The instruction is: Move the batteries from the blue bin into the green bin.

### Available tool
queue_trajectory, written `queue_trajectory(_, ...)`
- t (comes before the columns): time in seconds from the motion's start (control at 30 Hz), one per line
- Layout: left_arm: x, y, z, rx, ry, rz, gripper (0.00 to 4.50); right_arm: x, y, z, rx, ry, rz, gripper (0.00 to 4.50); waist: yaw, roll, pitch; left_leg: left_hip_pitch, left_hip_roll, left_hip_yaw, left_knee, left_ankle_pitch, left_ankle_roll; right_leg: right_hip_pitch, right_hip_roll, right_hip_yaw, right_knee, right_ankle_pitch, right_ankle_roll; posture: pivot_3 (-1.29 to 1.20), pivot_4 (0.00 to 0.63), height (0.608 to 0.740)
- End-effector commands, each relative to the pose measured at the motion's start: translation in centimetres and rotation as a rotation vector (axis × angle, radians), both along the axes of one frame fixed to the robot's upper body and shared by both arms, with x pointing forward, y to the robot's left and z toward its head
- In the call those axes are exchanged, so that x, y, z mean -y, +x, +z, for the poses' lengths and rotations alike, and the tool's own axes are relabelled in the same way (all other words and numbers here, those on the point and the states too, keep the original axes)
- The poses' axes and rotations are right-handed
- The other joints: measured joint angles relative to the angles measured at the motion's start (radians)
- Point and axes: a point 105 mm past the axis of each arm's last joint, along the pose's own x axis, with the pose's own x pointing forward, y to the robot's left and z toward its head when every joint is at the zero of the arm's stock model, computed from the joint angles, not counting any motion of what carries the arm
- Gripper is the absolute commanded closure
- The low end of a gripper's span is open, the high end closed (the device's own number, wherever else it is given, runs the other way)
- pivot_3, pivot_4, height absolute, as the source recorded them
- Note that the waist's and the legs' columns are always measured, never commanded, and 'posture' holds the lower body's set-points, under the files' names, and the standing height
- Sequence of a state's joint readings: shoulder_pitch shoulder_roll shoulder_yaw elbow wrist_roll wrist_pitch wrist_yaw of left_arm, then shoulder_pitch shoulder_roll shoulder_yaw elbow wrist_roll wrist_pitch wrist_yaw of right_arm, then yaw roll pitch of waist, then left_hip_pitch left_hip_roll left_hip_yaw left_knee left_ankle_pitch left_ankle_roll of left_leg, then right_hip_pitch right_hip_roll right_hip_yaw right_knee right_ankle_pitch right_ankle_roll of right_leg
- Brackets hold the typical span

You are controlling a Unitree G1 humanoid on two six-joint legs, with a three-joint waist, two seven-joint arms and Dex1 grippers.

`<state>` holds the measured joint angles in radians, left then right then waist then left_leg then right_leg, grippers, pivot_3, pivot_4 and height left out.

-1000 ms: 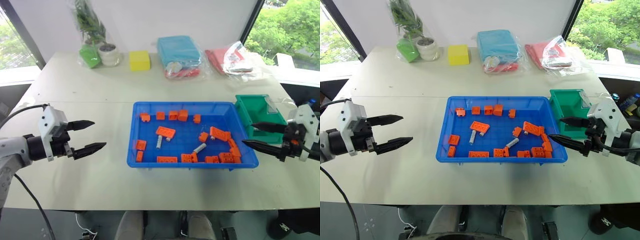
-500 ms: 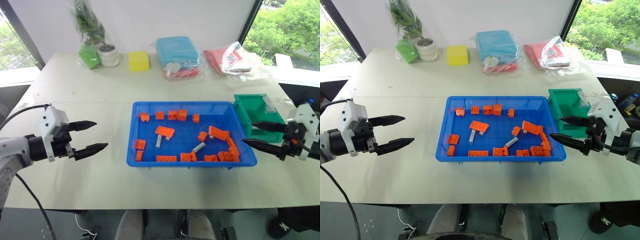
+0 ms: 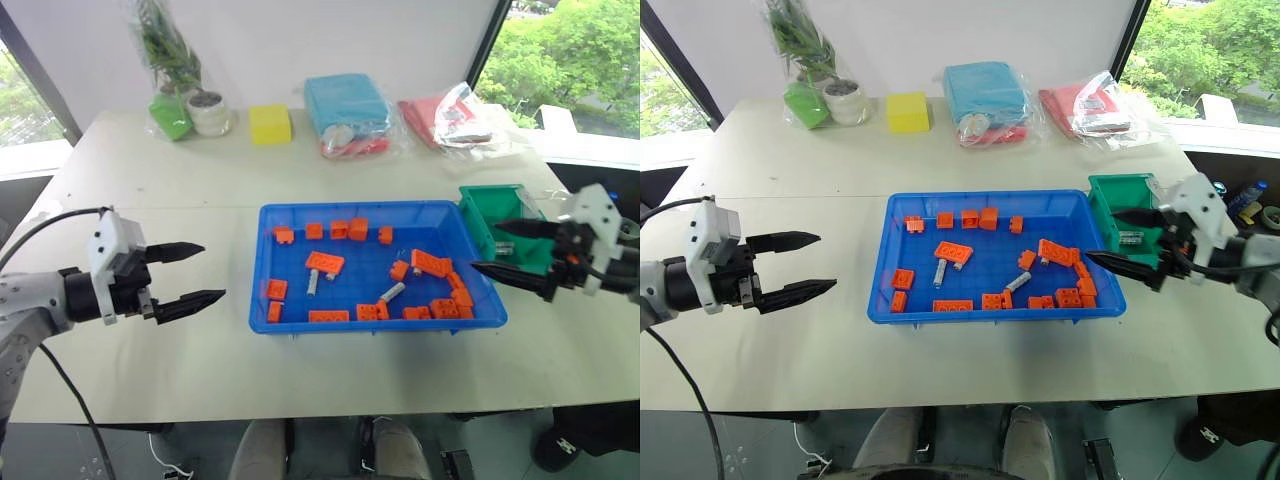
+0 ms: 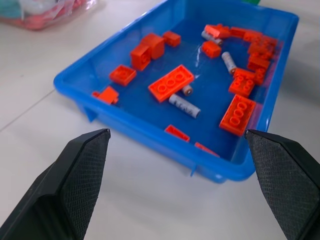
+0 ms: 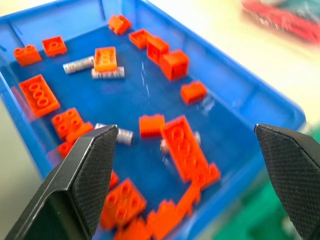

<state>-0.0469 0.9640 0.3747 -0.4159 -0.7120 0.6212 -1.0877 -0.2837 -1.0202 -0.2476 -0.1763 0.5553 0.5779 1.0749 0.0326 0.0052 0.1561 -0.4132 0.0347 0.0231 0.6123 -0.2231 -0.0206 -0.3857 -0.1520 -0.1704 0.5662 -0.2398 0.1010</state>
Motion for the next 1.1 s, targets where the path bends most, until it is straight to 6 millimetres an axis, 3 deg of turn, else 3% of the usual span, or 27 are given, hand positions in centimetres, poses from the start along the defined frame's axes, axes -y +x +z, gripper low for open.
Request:
queue_trajectory(0.03,1.3,-0.8,0.8,0.005,0.022,-0.126,0.00,-4.2,1.1,-0.6,-0.048,0.012,0.106,0.03,-0.002,-0.002,-0.001,0.000,0.000,0.001,-0.001,0.000,0.000,-0.001,0.000,0.001,0.000,0.000,-0.001,0.00,0.150,0.704)
queue_trajectory(0.23,2.2,-0.4,1.0,-0.003,0.063,-0.230,0.00,-12.1,3.2,-3.3,-0.142,-0.003,0.241,0.03,0.002,-0.007,-0.001,-0.001,0.000,0.003,0.001,0.000,0.000,-0.008,0.000,0.003,0.012,0.006,-0.006,0.00,0.150,0.704)
queue_trajectory(0.33,2.4,0.1,1.2,0.007,0.055,-0.234,0.00,-14.3,4.3,-4.8,-0.160,-0.031,0.248,0.03,0.007,-0.009,-0.002,-0.001,0.001,0.003,0.001,0.001,0.001,-0.009,0.000,0.003,0.014,0.006,-0.006,0.00,0.150,0.704)
queue_trajectory(0.53,3.0,0.4,1.1,0.013,0.040,-0.240,0.00,-16.8,6.7,-6.9,-0.175,-0.058,0.187,0.03,0.004,-0.013,-0.003,-0.001,0.000,0.004,0.002,0.002,0.001,-0.009,0.000,0.005,0.016,0.007,-0.006,0.00,0.150,0.704)
queue_trajectory(0.83,3.1,1.0,1.2,0.032,0.042,-0.224,0.00,-17.4,7.8,-8.6,-0.191,-0.082,0.162,0.03,0.002,-0.013,-0.003,0.000,0.000,0.004,0.002,0.003,0.001,-0.010,0.001,0.006,0.020,0.009,-0.004,0.00,0.150,0.704)
queue_trajectory(0.87,3.1,1.0,1.2,0.033,0.041,-0.223,0.00,-17.4,7.8,-8.6,-0.190,-0.078,0.162,0.53,0.001,-0.013,-0.003,0.001,0.000,0.004,0.002,0.003,0.001,-0.009,0.001,0.006,0.020,0.009,-0.004,0.00,0.150,0.704)
queue_trajectory(0.9,3.1,1.0,1.2,0.033,0.041,-0.223,0.00,-17.4,7.8,-8.6,-0.191,-0.076,0.163,0.74,0.001,-0.013,-0.003,0.001,0.000,0.004,0.002,0.003,0.001,-0.010,0.001,0.006,0.020,0.009,-0.004,0.00,0.150,0.704)
queue_trajectory(1.07,3.1,1.2,1.3,0.039,0.037,-0.218,0.00,-17.6,7.9,-8.3,-0.183,-0.066,0.164,3.21,0.001,-0.013,-0.003,0.002,0.000,0.004,0.002,0.003,0.001,-0.010,0.001,0.006,0.022,0.009,-0.004,0.00,0.150,0.704)
queue_trajectory(1.1,3.0,1.3,1.4,0.040,0.037,-0.217,0.00,-17.7,8.0,-8.1,-0.177,-0.056,0.164,3.21,0.001,-0.013,-0.003,0.002,0.000,0.004,0.002,0.003,0.001,-0.010,0.001,0.006,0.022,0.009,-0.004,0.00,0.150,0.704)
